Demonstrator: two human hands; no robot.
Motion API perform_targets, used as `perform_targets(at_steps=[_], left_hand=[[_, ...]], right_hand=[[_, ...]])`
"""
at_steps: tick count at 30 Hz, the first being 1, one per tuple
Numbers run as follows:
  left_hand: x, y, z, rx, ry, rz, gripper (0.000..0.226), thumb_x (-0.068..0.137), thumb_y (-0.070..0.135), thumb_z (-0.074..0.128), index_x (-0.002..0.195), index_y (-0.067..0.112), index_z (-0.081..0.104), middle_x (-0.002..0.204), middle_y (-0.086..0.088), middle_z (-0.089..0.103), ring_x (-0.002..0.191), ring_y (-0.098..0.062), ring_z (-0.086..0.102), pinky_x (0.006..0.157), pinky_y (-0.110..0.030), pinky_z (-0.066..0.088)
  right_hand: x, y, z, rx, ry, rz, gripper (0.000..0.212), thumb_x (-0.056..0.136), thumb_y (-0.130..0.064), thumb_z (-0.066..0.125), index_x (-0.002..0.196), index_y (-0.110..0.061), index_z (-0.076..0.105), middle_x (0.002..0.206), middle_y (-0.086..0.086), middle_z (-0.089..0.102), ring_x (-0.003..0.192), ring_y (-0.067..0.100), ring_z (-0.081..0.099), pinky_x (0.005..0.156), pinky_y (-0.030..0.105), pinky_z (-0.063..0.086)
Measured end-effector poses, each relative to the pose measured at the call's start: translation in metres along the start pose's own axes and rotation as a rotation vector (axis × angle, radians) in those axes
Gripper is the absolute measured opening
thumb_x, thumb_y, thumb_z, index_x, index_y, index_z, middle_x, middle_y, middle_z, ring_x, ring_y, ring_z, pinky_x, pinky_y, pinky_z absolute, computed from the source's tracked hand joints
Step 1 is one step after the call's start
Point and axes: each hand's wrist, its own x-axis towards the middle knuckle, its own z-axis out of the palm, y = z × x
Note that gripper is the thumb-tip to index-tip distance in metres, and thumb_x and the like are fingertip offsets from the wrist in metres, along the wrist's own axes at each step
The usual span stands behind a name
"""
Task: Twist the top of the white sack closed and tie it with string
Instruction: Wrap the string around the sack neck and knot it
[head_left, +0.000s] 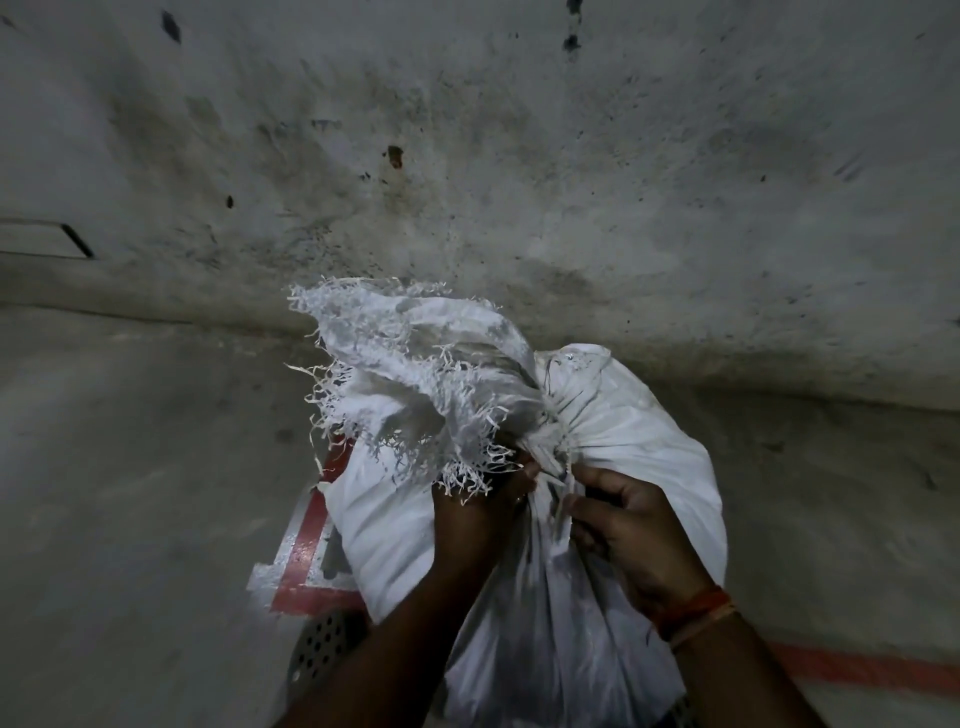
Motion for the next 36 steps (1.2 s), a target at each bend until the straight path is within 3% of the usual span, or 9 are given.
perform_targets(at_steps=[2, 7, 15, 18, 23, 26, 29, 32, 36], left_hand=[[-0.001, 0.001, 0.002, -0.029, 0.04, -0.011, 0.016, 0.073, 0.03, 0.085, 0.085, 0.022, 0.076, 0.087, -0.004, 0.078, 0.086, -0.033, 0.073, 0.084, -0.064, 0.055], [-0.002, 0.0, 0.008, -0.144, 0.103, -0.068, 0.018, 0.074, 0.01, 0.087, 0.085, 0.006, 0.074, 0.087, -0.015, 0.077, 0.082, -0.03, 0.073, 0.08, -0.062, 0.057], [-0.002, 0.008, 0.009, -0.07, 0.049, 0.036, 0.014, 0.076, 0.0, 0.083, 0.085, -0.001, 0.072, 0.085, -0.011, 0.077, 0.081, -0.022, 0.073, 0.081, -0.038, 0.058], [-0.002, 0.01, 0.008, -0.015, 0.033, 0.074, 0.011, 0.078, 0.005, 0.083, 0.083, 0.008, 0.074, 0.085, -0.004, 0.077, 0.085, -0.021, 0.074, 0.085, -0.042, 0.058], [-0.001, 0.008, 0.008, -0.067, 0.053, 0.016, 0.013, 0.077, 0.006, 0.084, 0.086, 0.005, 0.075, 0.087, -0.004, 0.079, 0.085, -0.019, 0.075, 0.085, -0.047, 0.06], [0.0, 0.007, 0.008, -0.08, 0.074, 0.01, 0.014, 0.077, 0.004, 0.084, 0.087, 0.002, 0.074, 0.088, -0.008, 0.078, 0.086, -0.021, 0.075, 0.085, -0.043, 0.059], [0.005, 0.003, 0.006, -0.136, 0.073, -0.028, 0.024, 0.074, 0.015, 0.086, 0.089, 0.001, 0.073, 0.093, -0.015, 0.077, 0.091, -0.032, 0.073, 0.089, -0.052, 0.057], [0.008, 0.001, 0.005, -0.128, 0.044, -0.056, 0.024, 0.075, 0.015, 0.086, 0.09, 0.003, 0.073, 0.097, -0.017, 0.076, 0.095, -0.036, 0.072, 0.092, -0.056, 0.056], [0.008, 0.008, 0.003, -0.122, -0.018, -0.044, 0.014, 0.081, -0.006, 0.076, 0.092, -0.011, 0.07, 0.097, -0.023, 0.074, 0.087, -0.022, 0.07, 0.084, -0.037, 0.057]], right_hand=[[0.0, -0.001, 0.002, 0.017, -0.011, -0.014, 0.036, 0.089, 0.02, 0.05, 0.093, -0.011, 0.069, 0.044, -0.007, 0.058, 0.035, 0.0, 0.047, 0.037, 0.012, 0.036], [0.0, -0.002, 0.004, 0.069, -0.038, -0.025, 0.03, 0.09, 0.021, 0.05, 0.101, 0.0, 0.068, 0.046, -0.008, 0.059, 0.035, 0.0, 0.05, 0.038, 0.01, 0.039], [0.003, 0.0, 0.003, 0.04, -0.031, -0.06, 0.026, 0.091, 0.015, 0.054, 0.11, 0.006, 0.069, 0.058, -0.002, 0.068, 0.041, -0.001, 0.053, 0.041, 0.01, 0.04], [0.007, 0.004, 0.001, -0.002, -0.028, -0.111, 0.023, 0.091, 0.01, 0.059, 0.11, 0.003, 0.071, 0.058, -0.006, 0.068, 0.045, -0.002, 0.056, 0.045, 0.009, 0.042], [0.012, 0.009, 0.002, -0.048, -0.016, -0.162, 0.026, 0.089, 0.004, 0.065, 0.11, -0.007, 0.075, 0.076, -0.006, 0.074, 0.058, -0.003, 0.061, 0.056, 0.008, 0.045], [0.015, 0.013, 0.003, -0.067, -0.014, -0.166, 0.029, 0.088, 0.003, 0.066, 0.112, -0.011, 0.075, 0.097, 0.003, 0.078, 0.082, 0.007, 0.07, 0.071, 0.017, 0.051], [0.017, 0.015, 0.003, -0.048, -0.012, -0.158, 0.031, 0.084, -0.001, 0.071, 0.111, -0.014, 0.075, 0.109, 0.008, 0.077, 0.106, 0.024, 0.071, 0.092, 0.036, 0.053], [0.017, 0.016, 0.005, -0.049, -0.019, -0.163, 0.033, 0.082, -0.007, 0.072, 0.114, -0.014, 0.075, 0.112, 0.01, 0.076, 0.112, 0.028, 0.069, 0.104, 0.048, 0.049], [0.018, 0.016, 0.006, -0.095, 0.025, -0.18, 0.03, 0.086, 0.002, 0.07, 0.105, -0.02, 0.077, 0.11, 0.007, 0.077, 0.11, 0.024, 0.07, 0.102, 0.047, 0.052]])
